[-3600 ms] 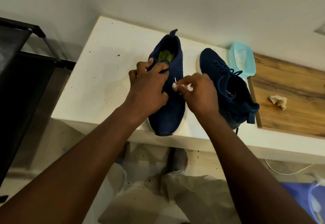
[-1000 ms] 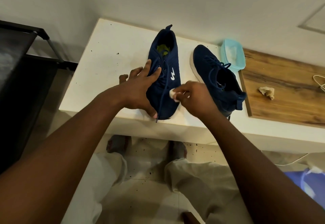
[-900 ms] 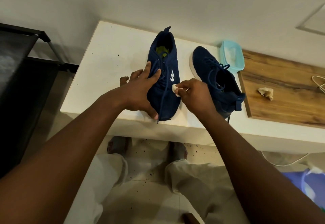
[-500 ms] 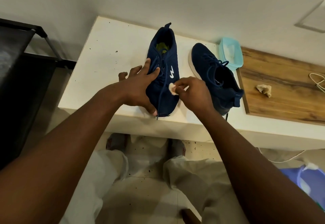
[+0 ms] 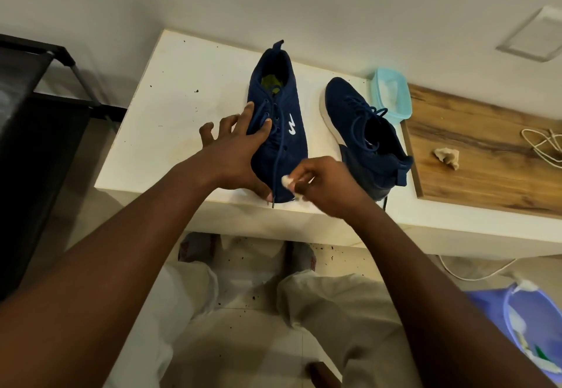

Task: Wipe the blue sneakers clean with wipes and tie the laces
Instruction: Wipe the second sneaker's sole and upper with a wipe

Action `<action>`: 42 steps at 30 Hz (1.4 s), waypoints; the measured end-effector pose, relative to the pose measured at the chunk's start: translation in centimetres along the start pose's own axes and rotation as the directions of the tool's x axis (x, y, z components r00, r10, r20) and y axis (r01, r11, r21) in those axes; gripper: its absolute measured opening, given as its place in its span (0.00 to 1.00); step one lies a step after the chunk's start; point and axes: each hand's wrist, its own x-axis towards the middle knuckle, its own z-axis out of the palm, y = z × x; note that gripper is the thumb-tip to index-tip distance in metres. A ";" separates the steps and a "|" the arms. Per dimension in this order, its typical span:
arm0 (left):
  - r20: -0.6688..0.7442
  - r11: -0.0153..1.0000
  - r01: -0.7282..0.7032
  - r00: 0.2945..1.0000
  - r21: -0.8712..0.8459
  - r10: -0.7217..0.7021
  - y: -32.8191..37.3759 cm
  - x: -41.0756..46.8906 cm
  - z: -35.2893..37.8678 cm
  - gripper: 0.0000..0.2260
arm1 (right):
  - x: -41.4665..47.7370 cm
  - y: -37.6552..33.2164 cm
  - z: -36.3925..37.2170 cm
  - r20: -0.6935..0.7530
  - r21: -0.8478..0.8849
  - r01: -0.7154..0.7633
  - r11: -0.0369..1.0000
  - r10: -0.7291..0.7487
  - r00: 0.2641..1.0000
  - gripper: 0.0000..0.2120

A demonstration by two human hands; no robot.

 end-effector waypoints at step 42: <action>-0.044 0.725 0.256 0.929 -0.640 -0.367 3.7 9.1 -7.5 0.37 | 2.0 -0.5 -2.6 -0.130 0.097 -0.020 0.995 0.033 0.991 0.05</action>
